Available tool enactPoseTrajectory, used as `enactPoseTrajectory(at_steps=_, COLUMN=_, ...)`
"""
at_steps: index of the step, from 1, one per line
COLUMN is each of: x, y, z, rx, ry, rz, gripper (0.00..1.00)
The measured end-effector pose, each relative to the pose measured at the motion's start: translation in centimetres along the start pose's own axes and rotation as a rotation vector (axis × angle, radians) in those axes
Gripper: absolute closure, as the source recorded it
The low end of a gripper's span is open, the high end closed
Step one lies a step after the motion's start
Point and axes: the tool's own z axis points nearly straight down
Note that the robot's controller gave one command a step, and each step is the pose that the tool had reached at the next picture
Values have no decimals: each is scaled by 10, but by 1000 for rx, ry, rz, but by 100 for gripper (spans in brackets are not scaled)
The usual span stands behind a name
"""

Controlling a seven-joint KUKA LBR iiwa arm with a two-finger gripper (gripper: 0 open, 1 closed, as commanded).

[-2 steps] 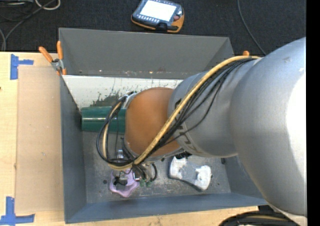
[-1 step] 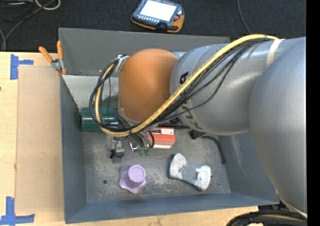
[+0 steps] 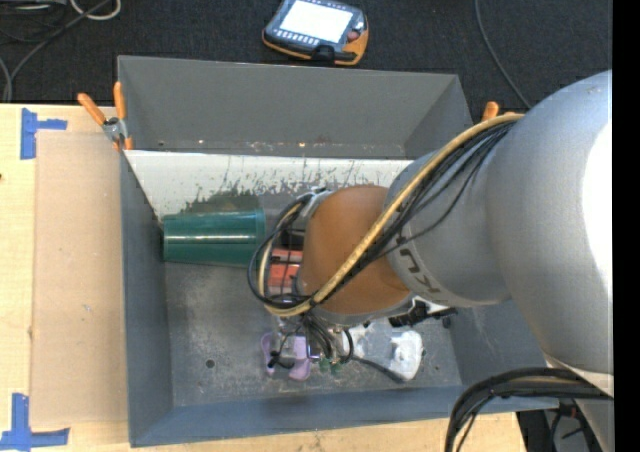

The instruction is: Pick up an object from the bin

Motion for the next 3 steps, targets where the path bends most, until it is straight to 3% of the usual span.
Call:
enactPoseTrajectory(at_steps=1, x=1, y=-1, z=2, rx=9, ry=10, rz=13, gripper=0)
enactPoseTrajectory(at_steps=2, x=1, y=0, z=2, rx=8, ry=10, rz=13, gripper=0)
enactPoseTrajectory(at_steps=3, x=-28, y=-87, z=26, rx=8, ry=11, rz=80, gripper=0)
